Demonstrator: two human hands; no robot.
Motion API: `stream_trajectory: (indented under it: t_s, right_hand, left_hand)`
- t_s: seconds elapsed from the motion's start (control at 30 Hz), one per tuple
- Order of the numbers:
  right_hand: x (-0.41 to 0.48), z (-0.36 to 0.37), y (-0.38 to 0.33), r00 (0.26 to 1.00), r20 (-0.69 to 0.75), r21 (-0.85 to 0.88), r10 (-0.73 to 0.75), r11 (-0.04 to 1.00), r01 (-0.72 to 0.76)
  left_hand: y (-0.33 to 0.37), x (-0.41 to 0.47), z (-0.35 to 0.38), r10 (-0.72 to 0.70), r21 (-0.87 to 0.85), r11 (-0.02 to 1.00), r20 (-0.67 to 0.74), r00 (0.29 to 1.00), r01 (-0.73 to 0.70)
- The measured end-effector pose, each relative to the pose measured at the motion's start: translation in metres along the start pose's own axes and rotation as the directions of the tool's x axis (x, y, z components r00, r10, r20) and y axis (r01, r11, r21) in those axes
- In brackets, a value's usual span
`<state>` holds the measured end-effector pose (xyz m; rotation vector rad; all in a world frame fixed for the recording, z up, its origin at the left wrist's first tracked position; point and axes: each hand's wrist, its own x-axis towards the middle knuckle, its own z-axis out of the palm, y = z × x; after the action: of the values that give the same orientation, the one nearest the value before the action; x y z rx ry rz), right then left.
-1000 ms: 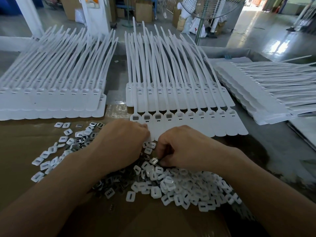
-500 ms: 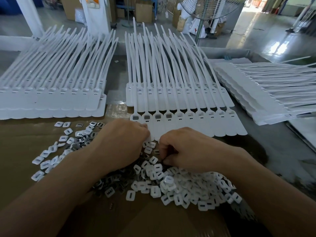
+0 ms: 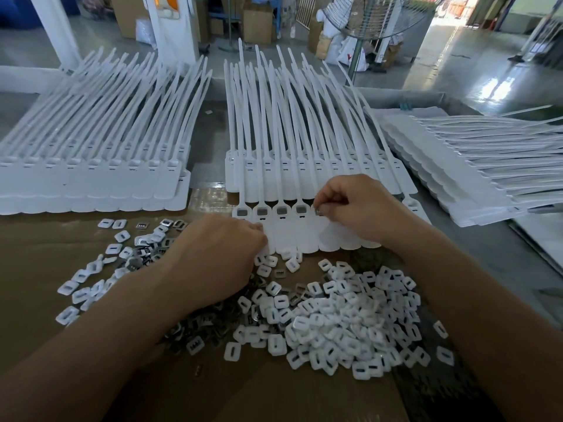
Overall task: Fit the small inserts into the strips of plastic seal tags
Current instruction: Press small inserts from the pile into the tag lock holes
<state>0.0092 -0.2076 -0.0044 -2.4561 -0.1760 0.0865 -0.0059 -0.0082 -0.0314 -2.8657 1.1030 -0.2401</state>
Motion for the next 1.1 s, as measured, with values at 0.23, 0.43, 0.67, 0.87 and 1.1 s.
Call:
stream_trajectory:
  t_s: [0.23, 0.43, 0.67, 0.87, 1.1]
  right_hand:
    - [0.018, 0.006, 0.014, 0.994, -0.084, -0.005, 0.075, 0.997, -0.076]
    - [0.018, 0.008, 0.017, 0.994, -0.07, -0.039, 0.088, 0.995, -0.091]
    - [0.02, 0.012, 0.017, 0.987, -0.127, -0.056, 0.098, 0.993, -0.106]
    - [0.019, 0.01, 0.017, 0.989, -0.135, -0.072, 0.065, 0.995, -0.075]
    - [-0.01, 0.003, -0.004, 0.999, -0.005, -0.009, -0.045, 0.999, 0.045]
  left_hand:
    - [0.001, -0.001, 0.0, 0.001, -0.002, 1.0, -0.009, 1.0, -0.001]
    - [0.001, -0.001, 0.001, 0.004, 0.014, 1.0, 0.0, 1.0, -0.004]
    - [0.002, -0.003, 0.0, -0.003, 0.015, 1.0, 0.018, 1.0, 0.003]
    - [0.002, -0.004, -0.003, -0.002, 0.015, 1.0, 0.025, 1.0, 0.002]
    - [0.001, -0.002, -0.002, -0.01, 0.016, 1.0, 0.036, 0.999, 0.01]
